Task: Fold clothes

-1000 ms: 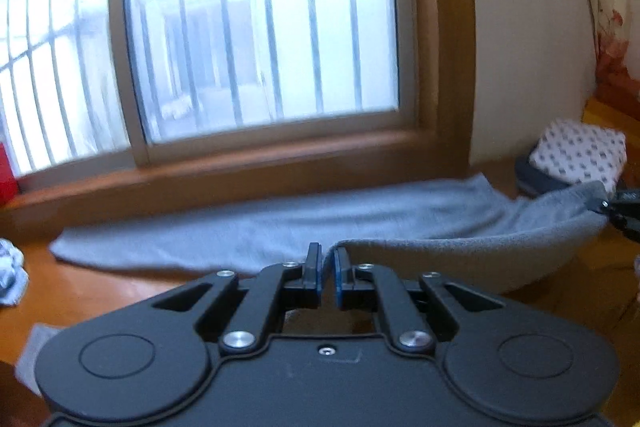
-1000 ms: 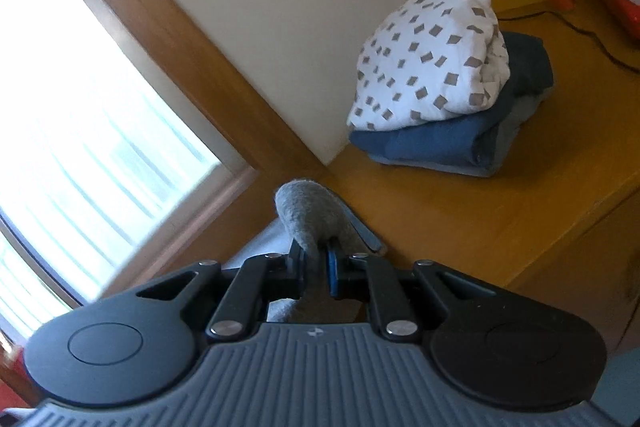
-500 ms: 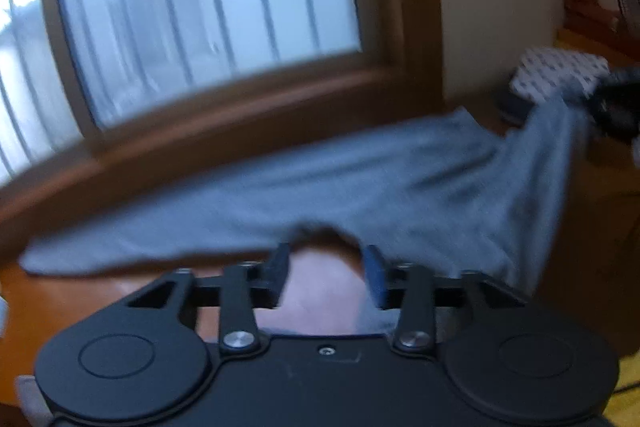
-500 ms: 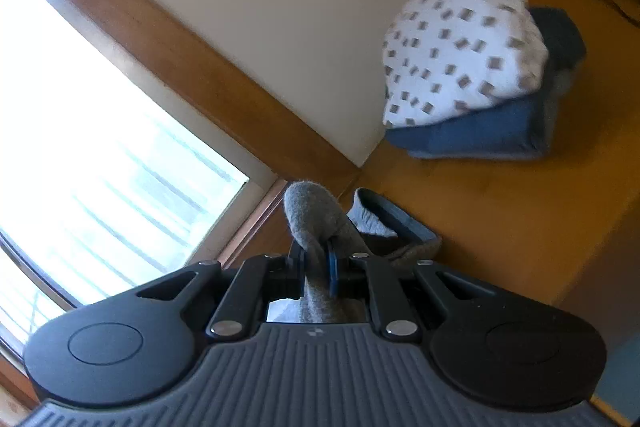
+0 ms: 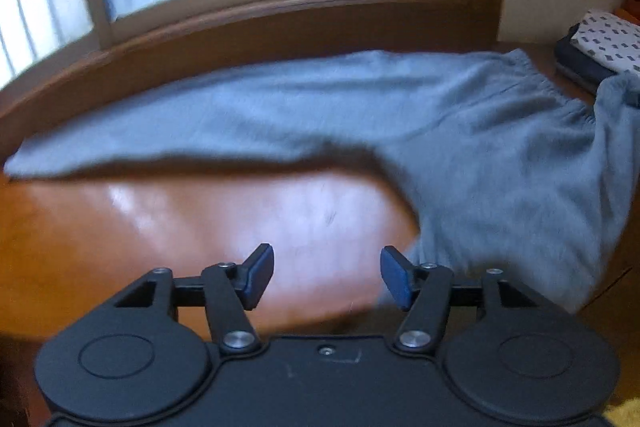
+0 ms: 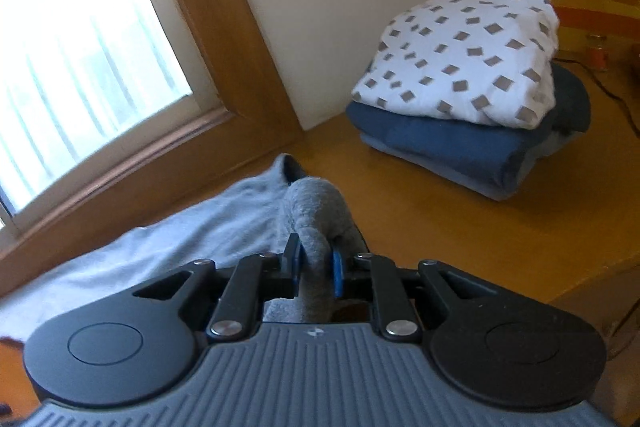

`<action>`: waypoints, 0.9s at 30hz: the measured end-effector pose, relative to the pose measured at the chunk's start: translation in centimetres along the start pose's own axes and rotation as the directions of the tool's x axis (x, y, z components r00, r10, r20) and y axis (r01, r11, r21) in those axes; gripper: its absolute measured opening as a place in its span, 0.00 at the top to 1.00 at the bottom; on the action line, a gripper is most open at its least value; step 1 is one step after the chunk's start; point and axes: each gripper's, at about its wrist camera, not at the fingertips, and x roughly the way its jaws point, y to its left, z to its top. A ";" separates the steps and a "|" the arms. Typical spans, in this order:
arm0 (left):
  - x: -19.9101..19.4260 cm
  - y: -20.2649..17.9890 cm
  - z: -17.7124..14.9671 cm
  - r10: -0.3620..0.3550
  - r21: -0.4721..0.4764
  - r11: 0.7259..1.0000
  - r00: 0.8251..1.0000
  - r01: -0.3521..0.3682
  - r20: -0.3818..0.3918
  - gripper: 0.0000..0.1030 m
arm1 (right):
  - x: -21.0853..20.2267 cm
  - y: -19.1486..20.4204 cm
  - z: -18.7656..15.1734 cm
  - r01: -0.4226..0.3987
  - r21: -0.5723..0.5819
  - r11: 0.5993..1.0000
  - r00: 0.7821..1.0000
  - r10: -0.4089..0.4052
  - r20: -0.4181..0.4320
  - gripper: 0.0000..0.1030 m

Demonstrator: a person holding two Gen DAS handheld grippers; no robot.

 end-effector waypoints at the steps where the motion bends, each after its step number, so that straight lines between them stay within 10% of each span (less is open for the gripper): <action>1: 0.7 -0.4 0.9 -0.007 0.023 1.000 1.000 0.007 0.018 0.42 | 0.0 -0.3 -0.2 0.007 0.003 1.000 1.000 -0.007 -0.008 0.84; 5: 3.9 -2.5 4.7 -0.012 0.124 0.992 0.997 0.003 0.071 0.41 | -0.1 -1.1 -1.2 0.044 0.006 0.999 0.998 -0.044 -0.038 0.81; 9: 7.9 -3.3 7.3 -0.013 0.162 0.987 0.999 0.004 0.049 0.34 | -1.0 -1.8 -1.8 0.092 -0.004 0.996 0.993 -0.092 -0.076 0.51; 16: 13.8 -2.6 9.4 0.034 0.116 0.993 0.997 -0.025 -0.076 0.27 | -6.2 0.7 -0.7 0.230 -0.264 0.937 0.973 -0.212 0.095 0.46; 21: 14.6 -1.9 10.2 0.087 0.085 0.993 0.992 -0.079 -0.094 0.10 | -3.0 5.1 0.3 -0.019 -0.424 0.905 1.000 0.016 -0.009 0.44; 27: 14.3 -1.9 10.4 0.195 0.073 0.979 0.979 -0.190 -0.061 0.10 | 7.5 10.5 -1.1 -0.350 -0.407 0.844 0.927 0.251 -0.278 0.46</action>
